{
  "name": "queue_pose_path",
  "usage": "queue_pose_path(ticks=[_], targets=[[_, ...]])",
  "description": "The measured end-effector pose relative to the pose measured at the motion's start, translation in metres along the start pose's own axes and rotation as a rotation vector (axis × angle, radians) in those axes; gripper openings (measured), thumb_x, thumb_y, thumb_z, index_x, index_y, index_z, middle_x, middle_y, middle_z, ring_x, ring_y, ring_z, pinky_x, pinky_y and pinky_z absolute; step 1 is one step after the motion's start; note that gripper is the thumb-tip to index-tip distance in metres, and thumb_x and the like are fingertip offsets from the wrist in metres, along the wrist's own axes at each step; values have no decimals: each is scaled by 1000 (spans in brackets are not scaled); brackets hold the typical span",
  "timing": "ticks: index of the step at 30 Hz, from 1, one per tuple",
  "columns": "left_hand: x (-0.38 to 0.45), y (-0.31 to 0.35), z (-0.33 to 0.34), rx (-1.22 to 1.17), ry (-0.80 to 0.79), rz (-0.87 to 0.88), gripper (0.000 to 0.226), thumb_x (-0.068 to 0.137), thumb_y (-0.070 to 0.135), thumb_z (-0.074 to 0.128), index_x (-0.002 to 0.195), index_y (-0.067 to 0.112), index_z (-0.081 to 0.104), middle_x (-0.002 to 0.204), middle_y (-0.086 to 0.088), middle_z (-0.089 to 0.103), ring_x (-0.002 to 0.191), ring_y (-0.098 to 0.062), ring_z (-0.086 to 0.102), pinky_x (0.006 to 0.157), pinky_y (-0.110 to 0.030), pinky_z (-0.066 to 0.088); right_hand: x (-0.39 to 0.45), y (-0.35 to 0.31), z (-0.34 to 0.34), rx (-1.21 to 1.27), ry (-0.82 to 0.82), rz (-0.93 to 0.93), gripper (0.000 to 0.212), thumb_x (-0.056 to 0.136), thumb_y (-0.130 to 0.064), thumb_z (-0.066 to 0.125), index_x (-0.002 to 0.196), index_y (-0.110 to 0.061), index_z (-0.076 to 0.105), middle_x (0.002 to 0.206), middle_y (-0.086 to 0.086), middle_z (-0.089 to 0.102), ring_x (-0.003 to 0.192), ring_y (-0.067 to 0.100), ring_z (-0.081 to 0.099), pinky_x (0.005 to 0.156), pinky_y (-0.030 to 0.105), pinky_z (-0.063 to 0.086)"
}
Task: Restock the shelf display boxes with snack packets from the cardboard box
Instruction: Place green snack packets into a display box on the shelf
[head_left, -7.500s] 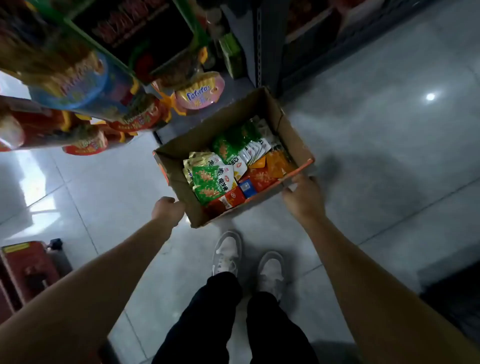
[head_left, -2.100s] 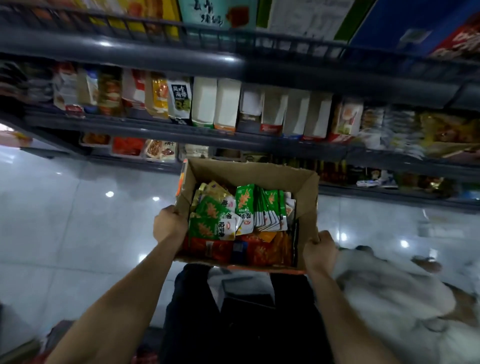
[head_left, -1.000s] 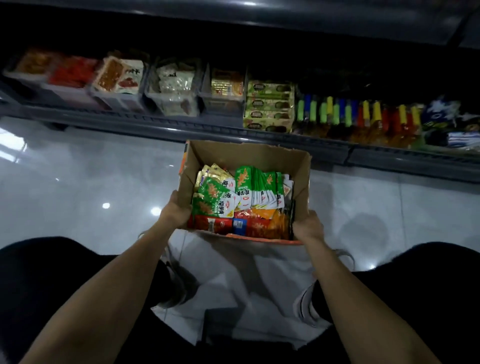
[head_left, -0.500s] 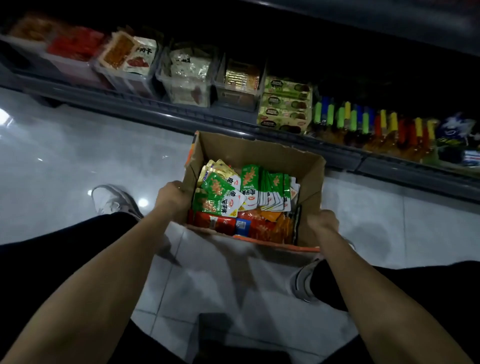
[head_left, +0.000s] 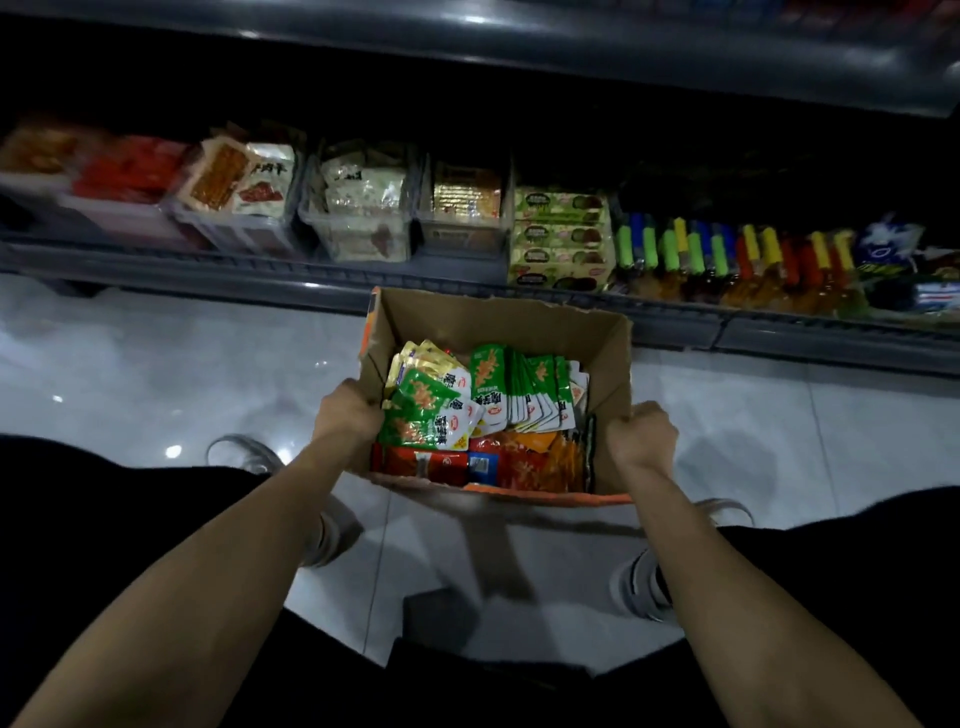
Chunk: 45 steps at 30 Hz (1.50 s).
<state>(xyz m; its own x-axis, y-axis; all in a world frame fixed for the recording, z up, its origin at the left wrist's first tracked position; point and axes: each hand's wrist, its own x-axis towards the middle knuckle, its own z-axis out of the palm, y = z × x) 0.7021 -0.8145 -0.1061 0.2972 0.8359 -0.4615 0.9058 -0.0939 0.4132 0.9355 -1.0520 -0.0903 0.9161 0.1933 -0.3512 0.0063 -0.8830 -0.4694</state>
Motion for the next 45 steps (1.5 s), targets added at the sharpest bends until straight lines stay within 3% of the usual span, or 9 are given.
queue_pose_path(ticks=[3, 6, 17, 21, 25, 29, 34, 40, 45], targets=[[-10, 6, 0, 14, 186, 183, 24, 82, 17, 56, 103, 5, 59, 95, -19, 64, 86, -40, 61, 64, -34, 43, -16, -3, -4, 67, 111, -256, 19, 79, 0, 55, 94, 0, 66, 96, 16, 69, 91, 34, 64, 77, 32, 50], [-23, 12, 6, 129, 314, 402, 20, 84, 17, 54, 98, 10, 66, 90, -17, 64, 84, -38, 59, 66, -37, 47, -21, -11, 5, 86, -13, -339, 17, 85, -8, 61, 99, -10, 70, 97, 5, 72, 92, 21, 67, 81, 21, 46], [36, 43, 60, 501, -327, 372, 35, 86, 19, 57, 121, 22, 57, 115, -11, 63, 104, -32, 61, 81, -36, 51, 4, -26, 63, 85, -521, -248, 9, 89, -16, 65, 98, -13, 68, 90, -2, 67, 82, 8, 61, 71, 17, 46], [59, 48, 87, 767, -293, 471, 56, 88, 14, 54, 140, 22, 38, 135, -13, 47, 123, -34, 48, 89, -40, 46, 4, -27, 72, 38, -532, -300, 12, 90, -13, 63, 100, -11, 69, 96, -1, 68, 83, 4, 57, 70, 8, 41], [77, 39, 109, 954, -62, 651, 55, 74, 23, 73, 126, 19, 57, 124, -14, 57, 112, -32, 55, 89, -42, 48, -2, -24, 67, -14, -424, -459, 9, 89, -10, 63, 94, -14, 69, 94, -2, 71, 84, 7, 64, 81, 22, 53], [78, 46, 101, 990, -92, 723, 53, 87, 18, 55, 138, 18, 42, 134, -13, 49, 123, -33, 45, 102, -43, 34, -2, -27, 60, -60, -406, -501, 9, 89, -9, 61, 94, -13, 68, 93, 0, 71, 86, 14, 66, 82, 34, 56], [72, 45, 62, 614, -191, 544, 33, 93, 18, 49, 125, 21, 51, 109, -9, 64, 98, -32, 62, 74, -37, 50, 2, -51, 52, 37, -444, -346, 9, 93, -14, 60, 99, -12, 66, 99, 1, 68, 89, 10, 58, 88, 30, 51], [51, 68, 15, -417, -154, 180, 35, 85, 11, 71, 119, 13, 60, 108, 1, 65, 97, -15, 60, 82, -24, 43, -3, -60, 39, 201, -518, -173, 14, 92, -25, 64, 104, -18, 66, 105, 0, 68, 99, 15, 62, 88, 31, 50], [2, 101, -8, -879, -361, 153, 19, 89, 3, 64, 103, 16, 63, 95, -4, 71, 82, -16, 67, 57, -21, 53, -23, -90, 23, 334, -669, -214, 61, 77, -47, 77, 129, -24, 54, 124, -4, 60, 114, 16, 59, 97, 34, 50]])
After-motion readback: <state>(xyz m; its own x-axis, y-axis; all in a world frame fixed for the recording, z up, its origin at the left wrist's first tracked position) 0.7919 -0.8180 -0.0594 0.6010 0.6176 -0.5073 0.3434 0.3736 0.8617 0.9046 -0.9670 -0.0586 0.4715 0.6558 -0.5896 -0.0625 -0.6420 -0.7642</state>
